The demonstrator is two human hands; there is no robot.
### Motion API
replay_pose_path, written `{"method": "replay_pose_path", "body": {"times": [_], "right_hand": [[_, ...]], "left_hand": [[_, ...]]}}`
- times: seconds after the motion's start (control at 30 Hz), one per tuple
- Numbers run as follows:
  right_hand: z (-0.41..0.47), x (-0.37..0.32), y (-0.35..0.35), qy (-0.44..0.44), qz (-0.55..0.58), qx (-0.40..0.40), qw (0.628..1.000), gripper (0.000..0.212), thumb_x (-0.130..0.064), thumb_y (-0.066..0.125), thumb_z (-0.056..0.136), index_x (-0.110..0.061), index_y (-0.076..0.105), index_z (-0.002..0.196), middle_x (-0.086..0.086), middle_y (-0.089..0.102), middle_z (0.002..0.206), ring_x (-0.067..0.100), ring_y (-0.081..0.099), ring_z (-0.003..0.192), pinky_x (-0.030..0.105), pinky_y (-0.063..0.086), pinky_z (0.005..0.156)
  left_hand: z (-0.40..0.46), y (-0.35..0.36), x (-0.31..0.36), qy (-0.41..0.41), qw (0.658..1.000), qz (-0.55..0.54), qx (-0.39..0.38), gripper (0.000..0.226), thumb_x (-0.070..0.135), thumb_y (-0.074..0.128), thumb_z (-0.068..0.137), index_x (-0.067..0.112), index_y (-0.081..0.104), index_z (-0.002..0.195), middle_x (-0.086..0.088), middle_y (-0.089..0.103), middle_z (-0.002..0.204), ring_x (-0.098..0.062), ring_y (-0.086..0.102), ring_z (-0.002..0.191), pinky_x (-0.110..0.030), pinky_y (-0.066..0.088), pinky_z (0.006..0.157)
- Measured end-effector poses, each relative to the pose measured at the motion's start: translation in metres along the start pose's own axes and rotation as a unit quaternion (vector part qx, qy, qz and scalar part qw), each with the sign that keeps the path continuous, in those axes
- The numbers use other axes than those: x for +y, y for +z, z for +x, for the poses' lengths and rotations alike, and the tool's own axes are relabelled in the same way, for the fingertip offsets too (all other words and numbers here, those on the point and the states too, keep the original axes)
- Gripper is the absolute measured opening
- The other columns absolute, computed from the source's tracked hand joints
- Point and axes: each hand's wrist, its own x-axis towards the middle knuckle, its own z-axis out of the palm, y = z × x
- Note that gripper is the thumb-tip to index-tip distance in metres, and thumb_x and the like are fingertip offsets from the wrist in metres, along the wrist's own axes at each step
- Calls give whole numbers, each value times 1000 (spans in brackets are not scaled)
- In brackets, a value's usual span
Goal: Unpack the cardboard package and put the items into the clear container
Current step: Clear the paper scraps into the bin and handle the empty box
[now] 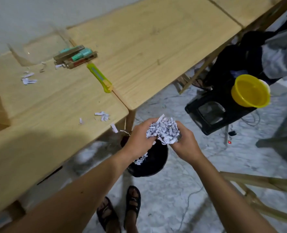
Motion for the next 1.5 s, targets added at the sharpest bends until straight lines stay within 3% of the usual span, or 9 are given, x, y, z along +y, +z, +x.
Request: {"method": "replay_pose_path", "body": {"times": [0.1, 0.27, 0.37, 0.5, 0.63, 0.73, 0.9, 1.23, 1.5], "right_hand": [[-9, 28, -1, 32, 13, 9, 999, 51, -16, 84, 84, -22, 64, 130, -10, 73, 119, 3, 70, 108, 21, 53, 89], [-12, 61, 3, 76, 12, -19, 997, 75, -31, 90, 70, -28, 57, 138, -7, 67, 131, 8, 66, 118, 33, 55, 99], [-12, 71, 3, 77, -22, -32, 996, 82, -23, 94, 72, -27, 54, 144, -7, 59, 140, 8, 57, 122, 17, 48, 99], [-11, 76, 8, 71, -25, -18, 997, 73, -14, 88, 79, -24, 56, 143, -11, 58, 142, -1, 57, 120, 21, 49, 103], [-8, 74, 13, 67, -3, -10, 998, 60, -6, 82, 84, -20, 61, 138, -9, 64, 135, -20, 57, 111, 5, 47, 91], [-6, 69, 14, 66, 15, -7, 998, 55, -6, 81, 85, -20, 64, 135, -12, 67, 129, -19, 60, 106, 5, 48, 86], [-5, 59, 16, 33, 26, 2, 999, 47, -4, 80, 86, -18, 67, 129, -8, 70, 126, 4, 65, 116, 9, 49, 91], [5, -9, 21, -23, 38, 10, 999, 37, -16, 78, 91, -26, 69, 125, -12, 71, 123, 6, 66, 117, 38, 55, 101], [41, -92, 83, -141, -5, -55, 989, 45, -30, 81, 87, -29, 67, 130, -10, 71, 121, 4, 64, 112, 35, 55, 98]], "left_hand": [[2, 24, -15, -13, 999, 20, -31, 59, 2, 78, 88, 20, 60, 141, 3, 68, 135, -12, 62, 126, -20, 45, 106], [2, 34, -32, -38, 996, 48, -59, 70, 11, 86, 84, 21, 55, 145, 2, 62, 144, -15, 58, 133, -35, 46, 115], [1, 33, -40, -54, 994, 57, -78, 75, 16, 86, 85, 26, 51, 149, 4, 54, 153, -14, 49, 143, -37, 40, 121], [-1, 29, -47, -60, 993, 66, -78, 77, 18, 87, 84, 28, 50, 151, 6, 53, 155, -14, 48, 144, -31, 37, 121], [-4, 23, -52, -75, 994, 48, -69, 72, 20, 85, 87, 34, 51, 149, 5, 54, 154, -15, 46, 146, -40, 37, 123], [-6, 17, -56, -69, 995, 43, -54, 66, 20, 83, 89, 29, 53, 148, 7, 57, 151, -12, 49, 143, -41, 39, 123], [-12, 1, -47, -59, 997, 39, -26, 60, 22, 79, 93, 26, 54, 148, 8, 57, 151, -11, 50, 143, -43, 40, 122], [-27, -74, 9, -8, 996, 44, 72, 56, 31, 75, 95, 31, 54, 148, 11, 56, 152, -2, 49, 139, -43, 45, 118], [-57, -178, -29, -39, 965, 162, 201, 75, 58, 67, 93, 35, 38, 157, 8, 28, 171, -12, 34, 155, -44, 39, 122]]}}
